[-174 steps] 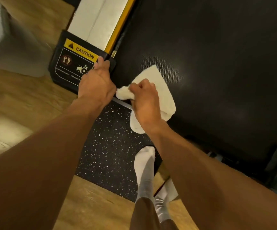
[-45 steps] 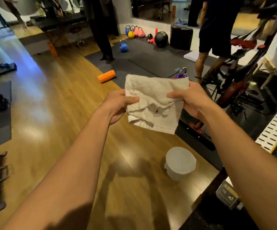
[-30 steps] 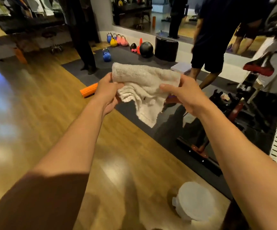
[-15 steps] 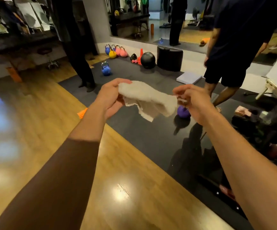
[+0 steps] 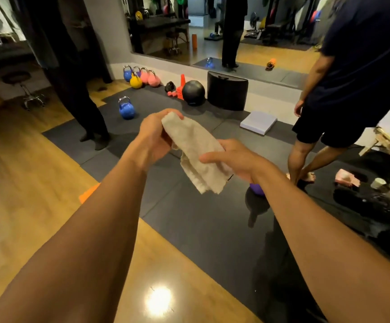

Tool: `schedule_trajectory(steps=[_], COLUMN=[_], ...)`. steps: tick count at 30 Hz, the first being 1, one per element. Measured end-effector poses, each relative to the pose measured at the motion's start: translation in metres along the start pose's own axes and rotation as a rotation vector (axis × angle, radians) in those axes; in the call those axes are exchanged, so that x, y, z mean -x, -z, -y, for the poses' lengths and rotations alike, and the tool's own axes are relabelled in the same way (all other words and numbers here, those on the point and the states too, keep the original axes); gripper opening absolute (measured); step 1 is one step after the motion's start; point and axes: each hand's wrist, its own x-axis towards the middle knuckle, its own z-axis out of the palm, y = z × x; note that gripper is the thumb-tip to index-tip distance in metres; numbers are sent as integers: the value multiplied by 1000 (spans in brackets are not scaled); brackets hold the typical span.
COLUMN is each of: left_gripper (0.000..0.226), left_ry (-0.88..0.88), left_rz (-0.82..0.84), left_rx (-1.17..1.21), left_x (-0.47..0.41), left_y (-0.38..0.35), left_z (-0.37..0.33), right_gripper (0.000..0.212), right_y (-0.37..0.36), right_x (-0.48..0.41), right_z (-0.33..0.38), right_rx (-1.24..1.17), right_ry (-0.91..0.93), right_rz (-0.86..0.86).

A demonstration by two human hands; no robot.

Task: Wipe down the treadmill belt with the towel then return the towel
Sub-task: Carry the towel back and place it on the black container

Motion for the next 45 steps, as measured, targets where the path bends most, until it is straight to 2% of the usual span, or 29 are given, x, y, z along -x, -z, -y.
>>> schedule_trajectory(steps=[3, 8, 10, 12, 14, 17, 19, 23, 28, 32, 36, 45], left_gripper=[36, 67, 51, 38, 33, 27, 21, 9, 13, 32, 23, 33], left_ry=[16, 109, 71, 27, 0, -39, -51, -33, -32, -37, -93, -146], left_rz=[58, 231, 232, 158, 96, 14, -24, -33, 67, 115, 149, 108], left_rx=[-35, -285, -354, -369, -352, -362, -349, -304, -279, -345, -413, -456], left_x=[-84, -234, -288, -341, -389, -464, -513, -612, -750, -860, -957, -1204], left_y=[-2, -7, -7, -9, -16, -25, -29, -34, -27, -24, -44, -99], left_z=[-9, -16, -20, -32, -44, -60, -68, -75, -87, -109, -118, -115], right_gripper=[31, 35, 34, 36, 38, 32, 25, 28, 18, 17, 15, 17], right_y=[26, 91, 122, 158, 191, 235, 259, 297, 336, 364, 406, 536], right_x=[-70, -194, -239, -294, -345, -422, -471, -569, -685, -769, -851, -1054], right_z=[12, 11, 6, 9, 17, 33, 42, 50, 63, 83, 98, 104], right_rx=[-50, -102, -190, -340, -480, -547, -524, -437, -411, -418, -370, -430], right_ry=[-25, 2, 20, 32, 37, 31, 24, 13, 20, -6, -37, -22], right_rz=[-104, -222, -277, -351, -409, -494, -559, -634, -749, -828, -900, -957])
